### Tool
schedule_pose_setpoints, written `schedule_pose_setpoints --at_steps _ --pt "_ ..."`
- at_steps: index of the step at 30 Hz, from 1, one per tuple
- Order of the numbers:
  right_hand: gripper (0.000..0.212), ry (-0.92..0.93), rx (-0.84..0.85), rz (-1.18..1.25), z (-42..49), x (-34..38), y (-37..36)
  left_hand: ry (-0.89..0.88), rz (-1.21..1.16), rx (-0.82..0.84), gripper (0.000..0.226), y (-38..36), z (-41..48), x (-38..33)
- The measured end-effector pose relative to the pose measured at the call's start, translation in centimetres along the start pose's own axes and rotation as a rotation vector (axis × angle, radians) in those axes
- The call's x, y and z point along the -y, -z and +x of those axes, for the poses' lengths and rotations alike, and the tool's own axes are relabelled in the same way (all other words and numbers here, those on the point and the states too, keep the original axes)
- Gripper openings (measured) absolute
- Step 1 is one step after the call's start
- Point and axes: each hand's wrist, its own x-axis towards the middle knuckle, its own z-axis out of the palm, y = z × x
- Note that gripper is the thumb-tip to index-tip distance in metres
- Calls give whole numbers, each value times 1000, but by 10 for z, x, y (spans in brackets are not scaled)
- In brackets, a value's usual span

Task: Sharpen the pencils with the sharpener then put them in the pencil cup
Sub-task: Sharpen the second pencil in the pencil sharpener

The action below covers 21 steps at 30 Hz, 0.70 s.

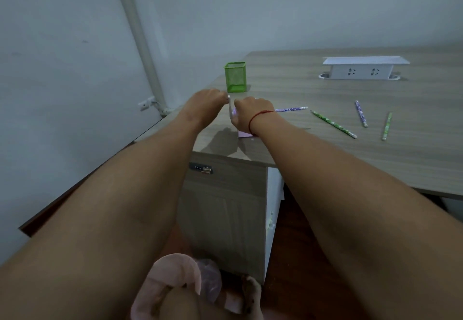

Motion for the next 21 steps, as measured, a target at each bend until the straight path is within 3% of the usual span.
schedule_pose_setpoints --at_steps 10,21 --pt "42 12 -12 29 -4 2 0 14 -42 -27 10 -6 -32 -16" --pt "35 40 13 20 4 -1 -4 55 -158 28 21 -19 -43 -24"
